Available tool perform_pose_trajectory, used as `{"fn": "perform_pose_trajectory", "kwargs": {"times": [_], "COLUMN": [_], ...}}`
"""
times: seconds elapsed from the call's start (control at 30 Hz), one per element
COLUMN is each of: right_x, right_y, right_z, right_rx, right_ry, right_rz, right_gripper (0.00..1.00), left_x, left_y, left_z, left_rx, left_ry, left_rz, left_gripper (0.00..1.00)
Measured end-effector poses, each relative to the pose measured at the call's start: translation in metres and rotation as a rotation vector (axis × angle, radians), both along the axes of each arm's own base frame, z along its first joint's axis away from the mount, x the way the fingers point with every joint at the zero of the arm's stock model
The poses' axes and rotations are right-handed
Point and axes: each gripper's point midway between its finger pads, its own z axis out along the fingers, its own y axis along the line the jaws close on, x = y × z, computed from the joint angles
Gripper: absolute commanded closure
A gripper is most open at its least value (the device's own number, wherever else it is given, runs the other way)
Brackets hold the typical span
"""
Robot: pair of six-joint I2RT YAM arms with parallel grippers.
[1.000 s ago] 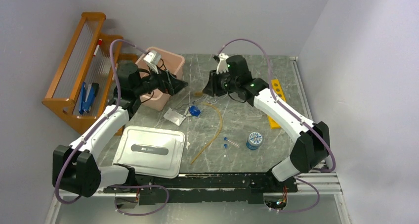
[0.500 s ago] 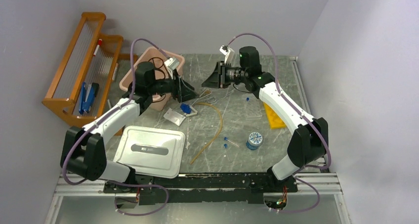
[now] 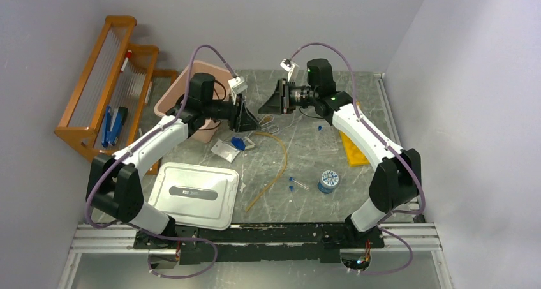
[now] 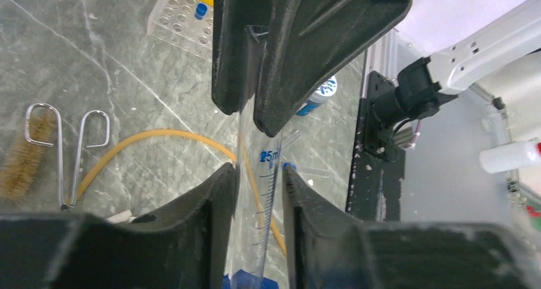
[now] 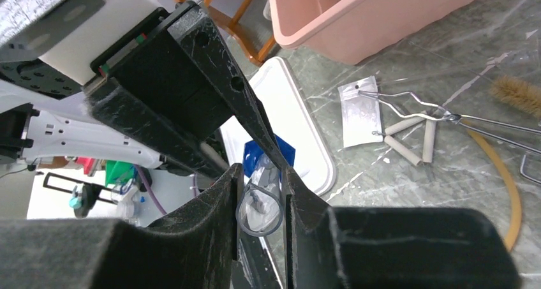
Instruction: Organize the chemistry lab equipment
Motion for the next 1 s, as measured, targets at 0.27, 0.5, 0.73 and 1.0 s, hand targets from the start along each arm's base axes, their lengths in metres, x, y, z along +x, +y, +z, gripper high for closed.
{"fn": "perform_pose_trajectory", "kwargs": {"times": [0.27,0.5,0.73,1.0], "right_x": [0.003,0.038,0.052,0.053], "right_y": [-0.001,-0.030,-0.055,-0.055], "right_z": [-0.001,0.009,0.040,0.029], "right_rx": [0.001,-0.027,-0.026,-0.039], "right_ry": [0.028,-0.008,-0.112,-0.097], "right_rz": [-0.025,-0.253,-0.414,-0.420], "right_gripper": [0.34,0.26,0.26,0.26], "left_x": [0.008,0.040,0.122,0.176], "left_y": [0.004,0.028,0.092,0.170], "left_z": [-0.005,-0.003,0.031,-0.007], "left_rx": [0.073,0.245,0.374,0.538], "left_ry": [-0.065,-0.144,-0.243,-0.142], "left_rz": [0.015,0.155,0.363,0.527], "left_gripper": [0.95,0.95,0.95,0.95]}}
